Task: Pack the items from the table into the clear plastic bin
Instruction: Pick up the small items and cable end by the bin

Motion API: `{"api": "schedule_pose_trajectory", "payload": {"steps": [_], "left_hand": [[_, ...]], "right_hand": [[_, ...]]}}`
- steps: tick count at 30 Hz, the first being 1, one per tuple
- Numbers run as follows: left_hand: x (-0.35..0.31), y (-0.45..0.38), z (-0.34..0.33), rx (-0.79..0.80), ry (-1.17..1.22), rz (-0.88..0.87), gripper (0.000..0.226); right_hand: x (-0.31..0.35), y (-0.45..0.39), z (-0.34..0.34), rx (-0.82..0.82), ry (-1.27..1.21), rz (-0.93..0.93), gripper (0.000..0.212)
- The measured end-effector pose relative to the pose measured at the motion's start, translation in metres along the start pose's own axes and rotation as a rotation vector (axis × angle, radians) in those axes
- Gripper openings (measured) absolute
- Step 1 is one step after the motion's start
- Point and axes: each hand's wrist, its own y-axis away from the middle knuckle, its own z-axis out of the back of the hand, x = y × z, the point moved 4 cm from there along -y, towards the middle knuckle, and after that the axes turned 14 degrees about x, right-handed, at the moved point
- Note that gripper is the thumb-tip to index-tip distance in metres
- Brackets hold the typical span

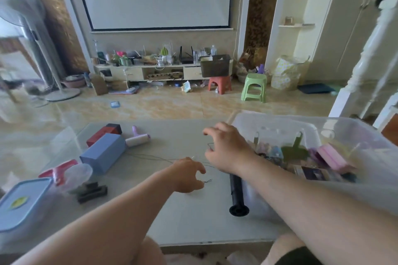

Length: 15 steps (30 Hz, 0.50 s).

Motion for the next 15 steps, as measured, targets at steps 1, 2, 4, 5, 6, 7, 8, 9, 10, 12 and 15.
{"api": "schedule_pose_trajectory", "payload": {"steps": [1, 2, 4, 5, 6, 7, 8, 9, 10, 12, 15], "left_hand": [[0.004, -0.001, -0.002, 0.038, -0.009, -0.003, 0.054], [0.008, -0.002, -0.004, 0.070, -0.018, -0.017, 0.054], [0.015, -0.005, -0.008, 0.113, -0.033, -0.051, 0.051], [0.020, -0.008, -0.011, 0.117, -0.037, -0.066, 0.049], [0.026, -0.011, -0.014, 0.114, -0.039, -0.078, 0.048], [0.033, -0.016, -0.016, 0.107, -0.038, -0.087, 0.046], [0.040, -0.022, -0.018, 0.090, -0.032, -0.091, 0.044], [0.048, -0.030, -0.019, 0.055, -0.020, -0.086, 0.042], [0.057, -0.040, -0.019, 0.021, -0.008, -0.075, 0.040], [0.069, -0.060, -0.019, -0.019, 0.003, -0.057, 0.040], [0.076, -0.090, -0.019, -0.079, -0.026, -0.025, 0.052]], "right_hand": [[0.003, -0.003, -0.015, 0.045, -0.013, -0.016, 0.056], [0.005, -0.007, -0.029, 0.091, -0.021, -0.052, 0.056], [0.002, -0.015, -0.055, 0.169, -0.013, -0.142, 0.056], [0.000, -0.019, -0.065, 0.199, 0.006, -0.186, 0.058], [-0.003, -0.025, -0.073, 0.229, 0.033, -0.237, 0.059], [-0.006, -0.033, -0.080, 0.253, 0.065, -0.288, 0.058], [-0.010, -0.042, -0.084, 0.270, 0.097, -0.341, 0.055], [-0.016, -0.053, -0.088, 0.274, 0.127, -0.396, 0.054], [-0.023, -0.066, -0.090, 0.275, 0.142, -0.448, 0.055], [-0.039, -0.090, -0.096, 0.303, 0.144, -0.543, 0.062], [-0.066, -0.119, -0.105, 0.329, 0.169, -0.661, 0.069]]}}
